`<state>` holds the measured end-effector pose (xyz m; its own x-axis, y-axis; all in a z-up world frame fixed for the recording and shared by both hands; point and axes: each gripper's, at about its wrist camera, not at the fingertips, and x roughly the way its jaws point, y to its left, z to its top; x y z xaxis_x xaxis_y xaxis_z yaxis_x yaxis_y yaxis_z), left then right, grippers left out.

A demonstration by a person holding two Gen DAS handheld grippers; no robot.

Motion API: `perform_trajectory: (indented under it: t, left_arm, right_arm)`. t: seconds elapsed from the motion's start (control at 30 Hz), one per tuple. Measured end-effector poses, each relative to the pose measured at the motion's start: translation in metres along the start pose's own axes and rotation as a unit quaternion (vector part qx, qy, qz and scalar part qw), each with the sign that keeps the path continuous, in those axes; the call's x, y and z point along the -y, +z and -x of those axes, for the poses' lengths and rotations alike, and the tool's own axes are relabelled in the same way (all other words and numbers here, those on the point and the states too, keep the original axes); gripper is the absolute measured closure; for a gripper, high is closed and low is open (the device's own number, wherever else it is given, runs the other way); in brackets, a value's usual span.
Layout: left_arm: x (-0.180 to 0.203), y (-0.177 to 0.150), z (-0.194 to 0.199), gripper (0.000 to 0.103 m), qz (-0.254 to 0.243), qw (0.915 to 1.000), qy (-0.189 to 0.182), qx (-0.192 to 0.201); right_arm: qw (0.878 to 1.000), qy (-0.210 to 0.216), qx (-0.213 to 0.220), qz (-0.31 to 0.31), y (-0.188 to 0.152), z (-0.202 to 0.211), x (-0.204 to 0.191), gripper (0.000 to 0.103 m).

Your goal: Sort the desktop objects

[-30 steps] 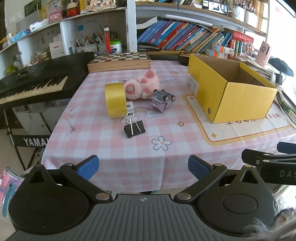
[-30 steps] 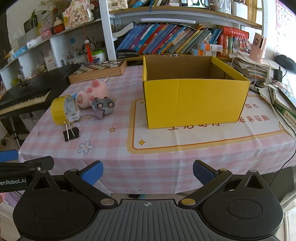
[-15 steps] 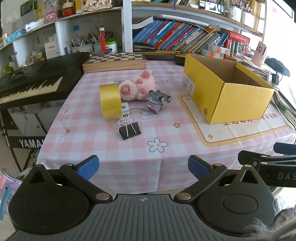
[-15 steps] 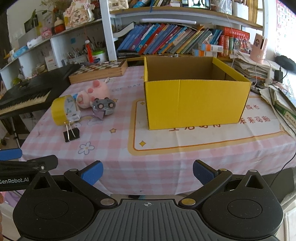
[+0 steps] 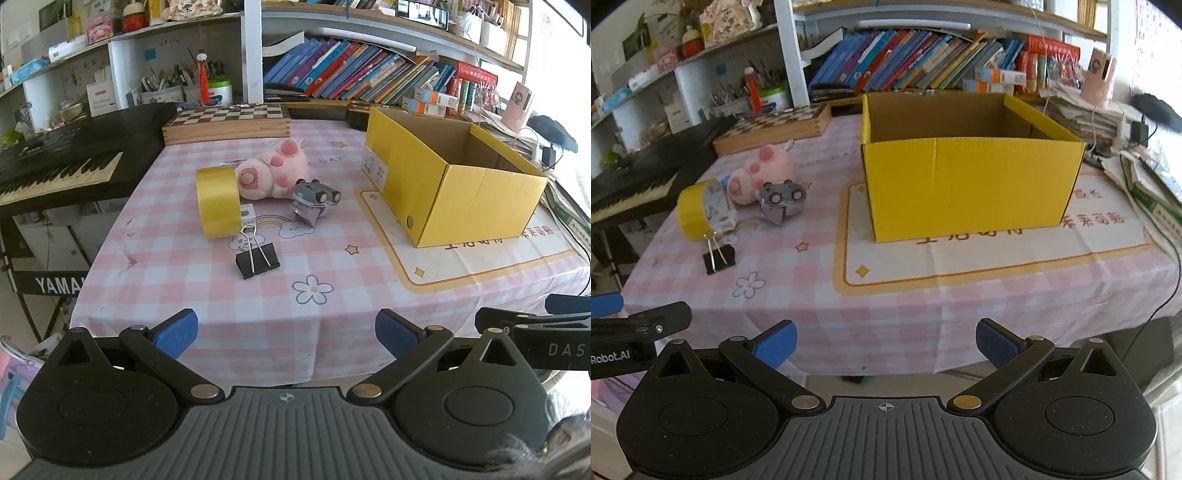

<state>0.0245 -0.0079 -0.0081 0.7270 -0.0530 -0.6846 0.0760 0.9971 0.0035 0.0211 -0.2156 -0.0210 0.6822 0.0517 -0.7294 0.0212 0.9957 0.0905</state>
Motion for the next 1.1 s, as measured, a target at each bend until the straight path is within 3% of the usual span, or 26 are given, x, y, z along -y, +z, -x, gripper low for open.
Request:
perform_trajectory:
  t: [0.4,1.1]
  left_arm:
    - [-0.005,-0.002,-0.003,0.000,0.007,1.0000,0.002,-0.002]
    - [-0.025,0.002,-0.014,0.000,0.045,0.9988,0.020,-0.001]
  right_arm:
    - [1.000,0.011,0.012,0.012,0.002,0.003,-0.008,0.000]
    - [0.993,0.019,0.054,0.099,0.019,-0.003,-0.044,0.000]
